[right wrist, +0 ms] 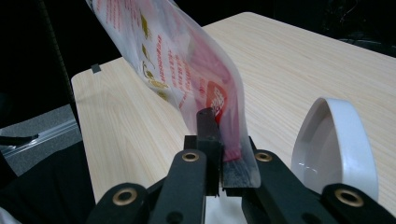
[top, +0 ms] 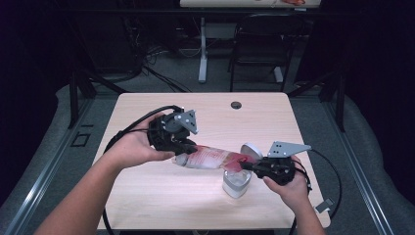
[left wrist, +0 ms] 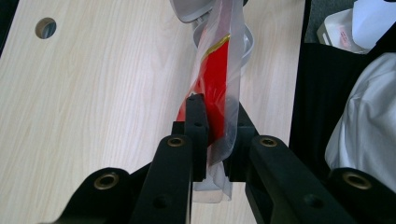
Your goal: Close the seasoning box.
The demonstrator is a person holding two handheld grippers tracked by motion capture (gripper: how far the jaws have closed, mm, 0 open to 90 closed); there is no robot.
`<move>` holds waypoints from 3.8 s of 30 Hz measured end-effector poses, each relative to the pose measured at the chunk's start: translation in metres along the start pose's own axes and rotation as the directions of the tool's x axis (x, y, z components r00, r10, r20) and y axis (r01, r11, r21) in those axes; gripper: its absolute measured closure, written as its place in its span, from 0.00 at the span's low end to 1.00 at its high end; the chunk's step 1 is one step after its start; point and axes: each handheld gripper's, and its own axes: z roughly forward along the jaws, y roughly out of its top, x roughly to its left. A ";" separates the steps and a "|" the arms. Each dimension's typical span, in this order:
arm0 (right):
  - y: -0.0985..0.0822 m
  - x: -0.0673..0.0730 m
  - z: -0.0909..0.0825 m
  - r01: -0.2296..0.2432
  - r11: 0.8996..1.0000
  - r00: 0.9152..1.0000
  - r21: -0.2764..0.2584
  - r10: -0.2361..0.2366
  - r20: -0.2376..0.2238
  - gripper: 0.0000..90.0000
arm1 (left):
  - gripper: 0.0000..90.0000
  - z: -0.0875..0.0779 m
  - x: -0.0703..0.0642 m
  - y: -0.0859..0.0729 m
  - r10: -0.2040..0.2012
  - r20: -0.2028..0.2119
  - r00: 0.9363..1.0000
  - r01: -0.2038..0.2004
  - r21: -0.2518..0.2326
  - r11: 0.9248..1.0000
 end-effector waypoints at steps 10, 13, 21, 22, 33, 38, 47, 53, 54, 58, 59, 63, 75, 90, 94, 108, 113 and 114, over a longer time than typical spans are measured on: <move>0.000 0.000 0.001 0.004 1.000 1.000 0.010 -0.004 0.005 0.99 | 0.92 0.000 0.000 0.002 0.002 0.002 1.000 -0.002 -0.001 1.000; 0.000 0.000 0.000 0.004 1.000 1.000 0.009 -0.004 0.007 0.99 | 0.92 0.000 0.000 0.003 0.003 0.001 1.000 -0.003 -0.002 1.000; -0.001 0.000 0.001 0.003 1.000 1.000 0.011 -0.003 0.005 0.99 | 0.92 0.001 -0.001 0.004 0.003 -0.003 1.000 -0.003 -0.008 1.000; -0.001 0.000 0.001 0.002 1.000 1.000 0.010 -0.002 0.005 0.99 | 0.92 0.001 -0.001 0.004 0.002 -0.002 1.000 -0.002 -0.009 1.000; -0.001 0.000 0.001 0.002 1.000 1.000 0.013 -0.002 0.008 0.98 | 0.93 0.000 -0.001 0.006 0.015 0.003 1.000 -0.015 -0.004 1.000; -0.001 0.000 0.001 0.003 1.000 1.000 0.014 -0.003 0.009 0.98 | 0.93 0.000 -0.001 0.006 0.014 0.003 1.000 -0.014 -0.005 1.000; -0.002 -0.001 0.001 0.003 1.000 1.000 0.015 -0.003 0.009 0.98 | 0.93 0.000 -0.001 0.007 0.016 0.002 1.000 -0.016 -0.006 1.000; -0.002 -0.001 0.001 0.002 1.000 1.000 0.015 -0.002 0.010 0.98 | 0.93 0.000 -0.001 0.008 0.027 0.004 1.000 -0.027 0.000 1.000; -0.002 -0.001 0.001 0.002 1.000 1.000 0.016 -0.002 0.010 0.98 | 0.93 0.000 -0.001 0.008 0.024 0.004 1.000 -0.024 0.000 1.000; -0.002 0.000 0.001 0.002 1.000 1.000 0.015 -0.002 0.011 0.98 | 0.93 0.000 -0.001 0.008 0.024 0.002 1.000 -0.024 -0.005 1.000; -0.002 0.000 0.001 0.002 1.000 1.000 0.017 -0.002 0.011 0.98 | 0.93 0.000 -0.001 0.008 0.022 0.002 1.000 -0.022 -0.006 1.000; -0.002 0.000 0.002 0.002 1.000 1.000 0.018 -0.003 0.011 0.98 | 0.93 0.000 -0.002 0.009 0.021 0.000 1.000 -0.021 -0.007 1.000; -0.002 0.000 0.002 0.003 1.000 1.000 0.019 -0.003 0.013 0.98 | 0.93 -0.001 -0.001 0.011 0.032 0.004 0.999 -0.032 0.002 0.999; -0.002 -0.001 0.002 0.003 1.000 1.000 0.021 -0.003 0.008 0.98 | 0.93 -0.001 -0.001 0.014 0.031 0.004 0.999 -0.031 0.008 0.999; -0.003 -0.001 0.002 0.003 1.000 1.000 0.022 -0.003 0.008 0.98 | 0.93 -0.001 -0.002 0.015 0.034 0.004 0.999 -0.034 0.012 0.999; -0.003 -0.001 0.002 0.002 1.000 1.000 0.021 -0.002 0.010 0.98 | 0.93 -0.002 -0.001 0.019 0.044 0.005 0.999 -0.044 0.026 0.999; -0.003 -0.002 0.001 0.002 1.000 1.000 0.022 -0.002 0.010 0.98 | 0.93 -0.002 0.000 0.022 0.054 0.009 0.999 -0.054 0.031 0.998; -0.003 -0.002 0.001 0.001 1.000 1.000 0.022 -0.001 0.011 0.98 | 0.93 -0.002 0.000 0.022 0.054 0.009 0.999 -0.054 0.032 0.998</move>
